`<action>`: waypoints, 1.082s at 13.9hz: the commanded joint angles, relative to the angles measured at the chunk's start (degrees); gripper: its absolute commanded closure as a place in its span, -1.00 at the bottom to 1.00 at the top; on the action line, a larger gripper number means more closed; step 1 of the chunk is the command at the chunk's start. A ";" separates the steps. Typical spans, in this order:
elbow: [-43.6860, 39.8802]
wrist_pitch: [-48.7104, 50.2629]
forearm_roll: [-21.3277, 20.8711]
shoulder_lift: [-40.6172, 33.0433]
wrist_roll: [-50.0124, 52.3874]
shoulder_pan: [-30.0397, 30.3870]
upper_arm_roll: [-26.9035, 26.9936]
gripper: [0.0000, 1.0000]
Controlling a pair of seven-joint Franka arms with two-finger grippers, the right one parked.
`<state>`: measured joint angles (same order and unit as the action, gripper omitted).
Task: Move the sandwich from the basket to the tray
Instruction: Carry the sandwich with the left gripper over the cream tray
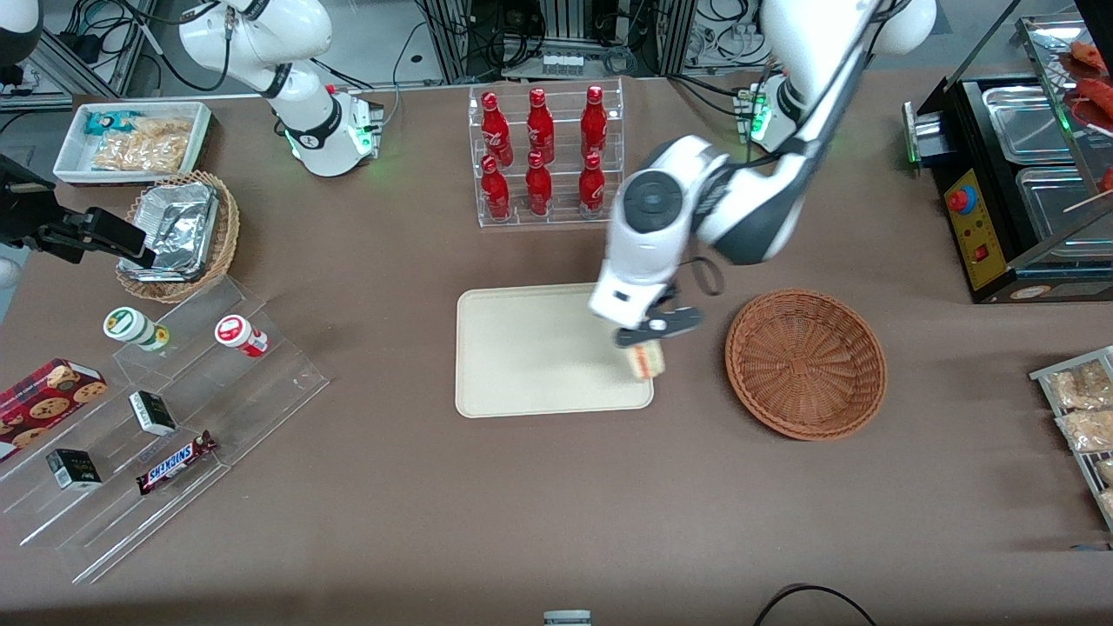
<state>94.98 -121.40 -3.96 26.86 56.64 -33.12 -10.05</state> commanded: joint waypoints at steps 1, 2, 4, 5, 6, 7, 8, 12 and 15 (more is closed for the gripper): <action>-4.01 -4.78 -0.96 6.00 -0.21 -4.31 0.82 0.88; -4.10 -6.81 -1.31 7.32 -0.30 -5.54 0.82 0.87; -4.01 -10.24 -5.51 9.52 0.04 -6.96 0.82 0.87; -4.01 -11.91 -6.57 10.48 0.48 -6.96 0.82 0.86; -3.93 -13.23 -6.76 11.02 0.57 -7.05 0.73 0.85; -3.75 -14.12 -6.67 11.28 0.49 -7.05 0.73 0.85; -3.75 -14.21 -6.67 11.72 0.49 -7.05 0.73 0.84; -3.84 -14.21 -6.24 12.78 1.10 -9.42 0.64 -0.32; -3.66 -13.60 -6.06 10.94 1.81 -9.07 0.82 -0.98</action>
<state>92.26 -135.47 -9.62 38.81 57.34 -41.91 -10.01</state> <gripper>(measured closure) 0.480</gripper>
